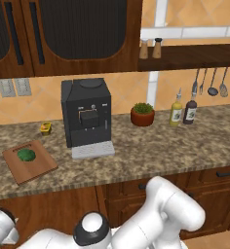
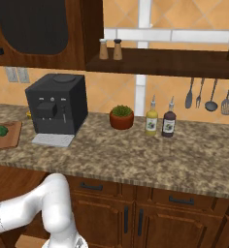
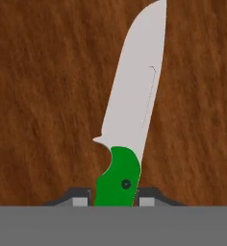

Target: Place the appropriate cutting tool for cutting the broccoli skin on the cutting board.

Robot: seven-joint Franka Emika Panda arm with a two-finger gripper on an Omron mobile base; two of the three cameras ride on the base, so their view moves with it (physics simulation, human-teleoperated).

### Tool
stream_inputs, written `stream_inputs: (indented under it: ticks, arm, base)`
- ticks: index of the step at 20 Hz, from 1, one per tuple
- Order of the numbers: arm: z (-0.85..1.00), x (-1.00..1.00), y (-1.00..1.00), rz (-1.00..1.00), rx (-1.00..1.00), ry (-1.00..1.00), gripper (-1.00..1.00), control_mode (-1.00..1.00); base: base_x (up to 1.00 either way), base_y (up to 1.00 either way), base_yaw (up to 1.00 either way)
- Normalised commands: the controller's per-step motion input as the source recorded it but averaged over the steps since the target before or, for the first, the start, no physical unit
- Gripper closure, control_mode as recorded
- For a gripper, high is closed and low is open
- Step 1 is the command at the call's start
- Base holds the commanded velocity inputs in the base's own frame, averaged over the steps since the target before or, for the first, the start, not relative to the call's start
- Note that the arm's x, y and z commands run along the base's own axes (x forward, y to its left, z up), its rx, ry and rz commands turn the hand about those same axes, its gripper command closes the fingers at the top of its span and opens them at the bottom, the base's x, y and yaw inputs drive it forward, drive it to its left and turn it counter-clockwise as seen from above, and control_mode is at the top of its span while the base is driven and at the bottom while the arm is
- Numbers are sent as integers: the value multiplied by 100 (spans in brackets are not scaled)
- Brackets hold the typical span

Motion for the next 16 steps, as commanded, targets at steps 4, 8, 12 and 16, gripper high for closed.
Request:
stream_inputs:
  ticks: [4, 8, 12, 16]
  arm:
    - [26, -6, 1, -21, 5, -1, 100, -100]
    - [94, -63, 3, -34, 0, -3, 100, -100]
    - [100, -54, -26, -37, 0, 0, 100, -100]
    - [100, -41, -64, -31, 1, 2, 100, -100]
  base:
    - [0, 0, 0]
    - [0, 0, 0]
    - [0, 0, 0]
    - [0, 0, 0]
